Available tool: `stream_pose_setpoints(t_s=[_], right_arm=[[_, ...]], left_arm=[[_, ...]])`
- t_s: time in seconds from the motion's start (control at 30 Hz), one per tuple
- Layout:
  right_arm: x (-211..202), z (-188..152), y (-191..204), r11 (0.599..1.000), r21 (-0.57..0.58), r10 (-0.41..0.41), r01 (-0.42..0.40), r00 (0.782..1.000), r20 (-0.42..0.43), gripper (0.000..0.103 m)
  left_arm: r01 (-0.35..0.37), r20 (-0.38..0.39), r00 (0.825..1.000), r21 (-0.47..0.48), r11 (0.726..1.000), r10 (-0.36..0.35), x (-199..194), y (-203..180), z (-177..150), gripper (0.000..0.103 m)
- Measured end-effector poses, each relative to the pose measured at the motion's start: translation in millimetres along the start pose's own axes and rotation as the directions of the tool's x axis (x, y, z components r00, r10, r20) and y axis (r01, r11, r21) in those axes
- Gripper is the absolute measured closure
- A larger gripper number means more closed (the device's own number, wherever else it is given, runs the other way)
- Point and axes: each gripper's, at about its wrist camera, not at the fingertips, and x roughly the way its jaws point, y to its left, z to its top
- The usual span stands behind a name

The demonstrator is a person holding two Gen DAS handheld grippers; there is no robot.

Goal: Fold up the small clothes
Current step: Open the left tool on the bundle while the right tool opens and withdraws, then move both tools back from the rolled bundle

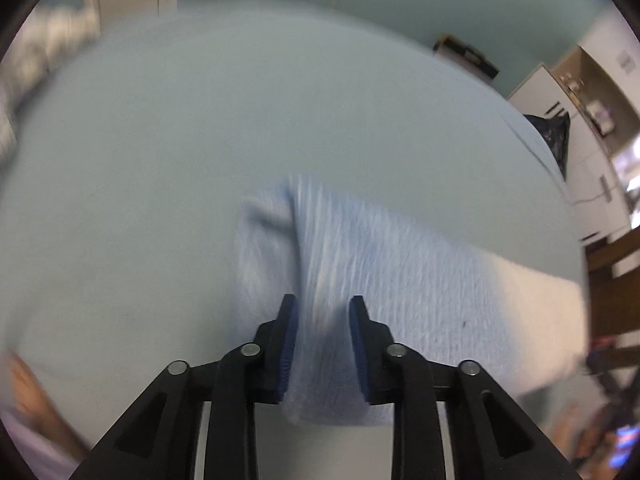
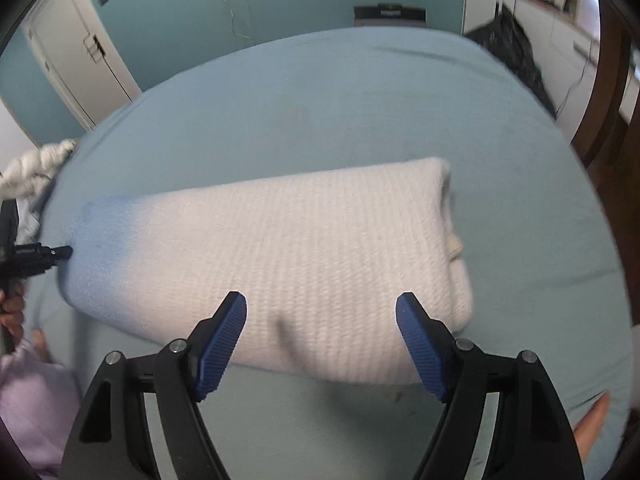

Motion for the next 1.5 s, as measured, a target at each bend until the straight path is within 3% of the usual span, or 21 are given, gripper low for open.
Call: stream_pose_setpoints(t_s=[0.03,0.07,0.1,0.17,0.23,0.37,0.43,0.5,0.57,0.67,0.73,0.9,0.97,1.0,1.1,1.13,1.17,1.23,1.3,1.4,1.5], right_arm=[[0,1,-1,1.0,0.009,0.008,-0.008,1.0,0.007,0.029],[-1,0,2,1.0,0.013,0.001,-0.001,1.0,0.013,0.029],[-1,0,6,1.0,0.01,-0.017,0.017,1.0,0.019,0.029],[3,3,20,0.999,-0.008,-0.043,0.043,0.999,0.023,0.028],[7,4,38,0.999,-0.022,-0.049,0.05,0.999,0.013,0.028],[26,5,85,0.996,-0.088,-0.028,0.028,1.0,0.006,0.028],[36,-1,108,0.99,-0.141,0.003,-0.001,1.0,0.012,0.028],[54,-14,128,0.975,-0.215,0.048,-0.053,0.999,-0.026,0.028],[61,-28,140,0.95,-0.313,0.012,-0.006,1.0,0.018,0.024],[56,-45,132,0.904,-0.428,0.056,-0.008,0.993,0.102,0.018],[53,-49,112,0.886,-0.463,0.063,-0.014,0.994,0.092,0.017],[24,-53,38,0.919,-0.386,0.104,-0.082,0.994,0.037,0.015],[20,-58,18,0.928,-0.368,-0.043,0.064,0.997,0.065,0.012],[17,-62,4,0.927,-0.363,-0.079,0.096,0.995,0.061,0.012],[5,-67,-33,0.955,-0.261,-0.134,0.143,0.99,0.053,0.007],[-1,-66,-41,0.973,-0.2,-0.107,0.113,0.994,0.038,0.007],[-7,-65,-45,0.981,-0.126,-0.143,0.148,0.988,0.051,0.007],[-20,-58,-41,0.974,-0.042,-0.219,0.224,0.971,0.097,0.006],[-32,-50,-24,0.987,0.007,-0.161,0.162,0.975,0.155,0.005],[-26,-39,20,0.99,-0.013,-0.14,0.144,0.978,0.155,0.005],[2,-32,67,0.986,-0.095,-0.124,0.134,0.986,0.109,0.005]], left_arm=[[-0.008,0.041,0.999,0.039,0.999,0.007,-7,-15,1,0.039],[-0.023,0.098,0.995,0.092,0.995,0.013,-19,-29,0,0.0],[-0.04,0.169,0.985,0.124,0.992,0.019,-29,-43,-4,0.0],[-0.037,0.199,0.98,0.178,0.983,0.001,-30,-63,-12,0.0],[-0.017,0.119,0.993,0.267,0.964,-0.016,-11,-86,-20,0.0],[-0.053,0.03,0.999,0.345,0.937,0.045,39,-112,-39,0.0],[-0.086,-0.013,0.995,0.355,0.931,0.098,67,-114,-48,0.0],[-0.064,-0.03,0.997,0.32,0.945,0.077,83,-103,-58,0.0],[-0.057,0.001,0.998,0.338,0.939,0.06,81,-101,-62,0.0],[-0.049,-0.007,0.998,0.349,0.936,0.055,83,-102,-60,0.0],[-0.045,-0.008,0.999,0.332,0.942,0.051,83,-96,-55,0.0],[-0.063,0.012,0.998,0.351,0.934,0.062,85,-99,-57,0.0],[-0.058,0.01,0.998,0.349,0.935,0.058,79,-98,-57,0.0],[-0.057,0.012,0.998,0.347,0.936,0.057,79,-98,-57,0.0],[-0.093,0.047,0.996,0.344,0.934,0.082,73,-102,-51,0.0],[-0.111,0.065,0.993,0.346,0.932,0.095,66,-104,-49,0.0],[-0.134,0.101,0.989,0.345,0.929,0.106,57,-107,-45,0.0],[-0.127,0.146,0.986,0.324,0.938,0.083,43,-111,-32,0.0],[-0.1,0.139,0.988,0.287,0.953,0.062,40,-111,-19,0.0],[-0.085,0.051,0.996,0.152,0.985,0.078,57,-101,-1,0.0],[-0.07,-0.058,0.996,0.055,0.996,0.073,87,-87,2,0.0]])
